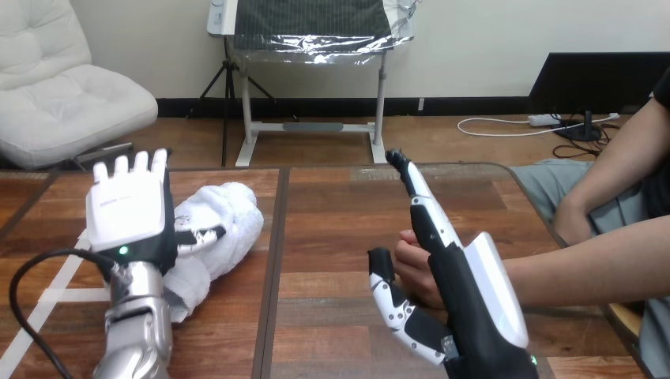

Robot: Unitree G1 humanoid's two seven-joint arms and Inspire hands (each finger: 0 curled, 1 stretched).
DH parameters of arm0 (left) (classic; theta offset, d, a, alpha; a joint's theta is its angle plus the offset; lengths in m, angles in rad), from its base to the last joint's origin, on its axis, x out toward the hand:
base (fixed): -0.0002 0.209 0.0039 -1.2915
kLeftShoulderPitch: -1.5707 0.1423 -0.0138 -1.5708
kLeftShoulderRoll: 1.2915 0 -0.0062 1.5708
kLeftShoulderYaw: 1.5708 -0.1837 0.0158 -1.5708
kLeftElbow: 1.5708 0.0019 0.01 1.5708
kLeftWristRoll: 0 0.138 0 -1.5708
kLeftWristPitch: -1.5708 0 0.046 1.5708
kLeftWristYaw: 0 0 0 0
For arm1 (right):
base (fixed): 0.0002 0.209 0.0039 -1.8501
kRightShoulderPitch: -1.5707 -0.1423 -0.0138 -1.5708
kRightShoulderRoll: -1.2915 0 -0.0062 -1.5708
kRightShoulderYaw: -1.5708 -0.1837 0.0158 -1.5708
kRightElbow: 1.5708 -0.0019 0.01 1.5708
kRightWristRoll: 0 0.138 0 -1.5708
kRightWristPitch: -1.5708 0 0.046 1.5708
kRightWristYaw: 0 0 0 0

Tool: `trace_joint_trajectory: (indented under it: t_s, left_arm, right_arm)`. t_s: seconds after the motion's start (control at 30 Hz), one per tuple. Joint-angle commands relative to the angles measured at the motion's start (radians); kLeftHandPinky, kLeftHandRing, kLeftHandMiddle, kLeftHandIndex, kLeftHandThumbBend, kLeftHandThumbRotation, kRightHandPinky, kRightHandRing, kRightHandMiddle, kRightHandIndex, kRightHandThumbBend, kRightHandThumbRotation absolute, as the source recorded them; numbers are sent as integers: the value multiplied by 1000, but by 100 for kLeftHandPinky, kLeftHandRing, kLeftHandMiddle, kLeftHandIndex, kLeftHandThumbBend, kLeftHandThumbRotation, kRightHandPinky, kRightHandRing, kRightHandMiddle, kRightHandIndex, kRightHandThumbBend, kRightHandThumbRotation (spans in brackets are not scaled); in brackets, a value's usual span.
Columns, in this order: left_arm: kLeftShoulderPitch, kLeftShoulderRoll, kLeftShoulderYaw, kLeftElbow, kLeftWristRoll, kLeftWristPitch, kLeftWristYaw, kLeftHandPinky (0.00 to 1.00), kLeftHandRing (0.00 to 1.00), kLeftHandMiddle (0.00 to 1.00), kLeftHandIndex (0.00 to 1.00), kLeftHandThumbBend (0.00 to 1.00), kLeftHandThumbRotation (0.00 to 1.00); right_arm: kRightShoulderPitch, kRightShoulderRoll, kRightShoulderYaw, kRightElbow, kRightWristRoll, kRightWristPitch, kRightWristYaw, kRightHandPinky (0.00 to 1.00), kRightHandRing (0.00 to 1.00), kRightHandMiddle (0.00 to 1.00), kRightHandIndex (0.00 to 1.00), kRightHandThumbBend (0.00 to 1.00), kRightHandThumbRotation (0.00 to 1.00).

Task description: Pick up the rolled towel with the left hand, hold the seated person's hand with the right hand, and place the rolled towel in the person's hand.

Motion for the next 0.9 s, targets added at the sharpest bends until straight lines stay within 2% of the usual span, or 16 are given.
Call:
trace_joint_trajectory:
  t_s: [0.0,0.1,0.3,0.53,0.87]
  left_arm:
    - [-117,32,-25,28,-22,-7,35,99,93,92,90,78,47]
    - [-125,35,-30,42,-43,-11,31,100,93,92,91,79,48]
    - [-142,40,-34,65,-99,-21,-26,99,93,93,92,80,50]
    - [-174,44,-32,103,-173,-43,-126,94,92,93,93,84,56]
    - [-223,37,-45,137,-244,-16,-278,93,94,95,97,93,65]
  right_arm:
    - [-73,-1,-16,-48,6,-28,-3,100,100,100,100,0,0]
    - [-77,-2,-17,-42,8,-31,-4,100,100,100,100,0,0]
    - [-83,-5,-17,-35,12,-37,-6,100,100,100,100,0,0]
    - [-88,-5,-17,-36,13,-33,-3,100,100,100,100,0,0]
    - [-93,-8,-19,-38,10,-27,2,100,100,100,100,0,0]
